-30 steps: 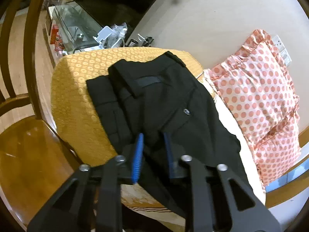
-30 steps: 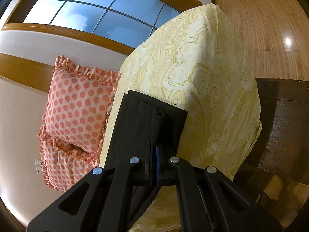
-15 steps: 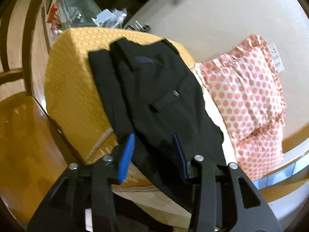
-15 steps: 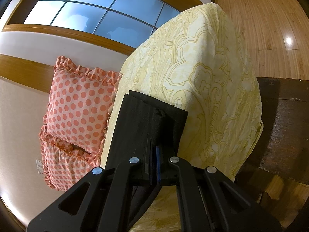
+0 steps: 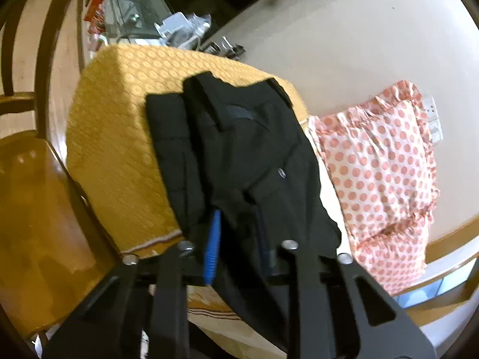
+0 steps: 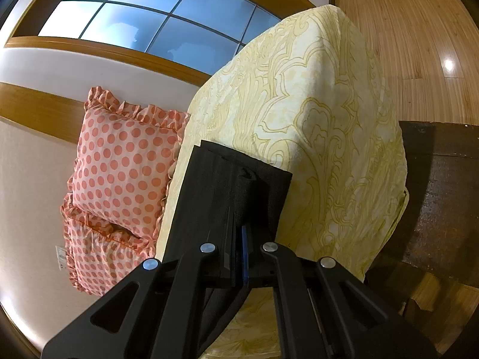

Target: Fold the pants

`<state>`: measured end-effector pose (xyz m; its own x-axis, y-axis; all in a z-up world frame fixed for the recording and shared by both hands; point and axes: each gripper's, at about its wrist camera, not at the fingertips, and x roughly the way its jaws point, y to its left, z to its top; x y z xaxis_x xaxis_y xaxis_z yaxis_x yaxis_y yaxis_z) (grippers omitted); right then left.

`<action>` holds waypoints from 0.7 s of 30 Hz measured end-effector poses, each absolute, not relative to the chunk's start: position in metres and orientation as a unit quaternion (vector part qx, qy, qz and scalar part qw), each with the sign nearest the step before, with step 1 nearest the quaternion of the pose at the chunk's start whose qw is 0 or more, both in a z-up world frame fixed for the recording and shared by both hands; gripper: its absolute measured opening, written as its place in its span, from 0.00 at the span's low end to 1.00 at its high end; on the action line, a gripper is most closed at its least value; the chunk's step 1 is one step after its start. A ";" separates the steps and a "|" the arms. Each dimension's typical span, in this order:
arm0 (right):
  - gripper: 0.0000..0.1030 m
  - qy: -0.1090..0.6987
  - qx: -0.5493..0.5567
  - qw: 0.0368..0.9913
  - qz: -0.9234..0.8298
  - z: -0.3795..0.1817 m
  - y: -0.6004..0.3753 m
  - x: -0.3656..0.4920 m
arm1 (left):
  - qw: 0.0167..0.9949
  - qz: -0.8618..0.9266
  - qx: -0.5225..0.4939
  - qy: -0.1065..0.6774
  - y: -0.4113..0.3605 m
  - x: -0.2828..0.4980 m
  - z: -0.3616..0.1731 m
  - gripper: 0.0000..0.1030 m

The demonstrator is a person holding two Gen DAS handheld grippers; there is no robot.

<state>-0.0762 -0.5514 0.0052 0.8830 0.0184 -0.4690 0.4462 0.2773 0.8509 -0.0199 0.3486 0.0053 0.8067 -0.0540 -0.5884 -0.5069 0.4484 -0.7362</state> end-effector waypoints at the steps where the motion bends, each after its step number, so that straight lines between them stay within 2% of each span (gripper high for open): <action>1: 0.02 0.199 0.583 0.776 -0.139 0.006 -0.551 -0.075 | 0.809 0.150 -0.498 0.274 0.348 -0.023 0.007 0.07; 2: 0.02 0.200 0.581 0.776 -0.141 0.007 -0.551 -0.075 | 0.813 0.154 -0.492 0.270 0.347 -0.026 0.010 0.04; 8: 0.03 0.195 0.567 0.787 -0.146 0.014 -0.552 -0.076 | 0.831 0.186 -0.447 0.275 0.342 -0.043 0.020 0.01; 21: 0.03 0.192 0.542 0.805 -0.147 0.027 -0.555 -0.070 | 0.839 0.212 -0.399 0.304 0.336 -0.037 0.015 0.02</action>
<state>-0.0704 -0.5554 0.0274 0.8831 -0.0301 -0.4681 0.4449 0.3700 0.8156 -0.0373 0.3364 0.0154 0.7252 0.1121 -0.6794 -0.5976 0.5925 -0.5402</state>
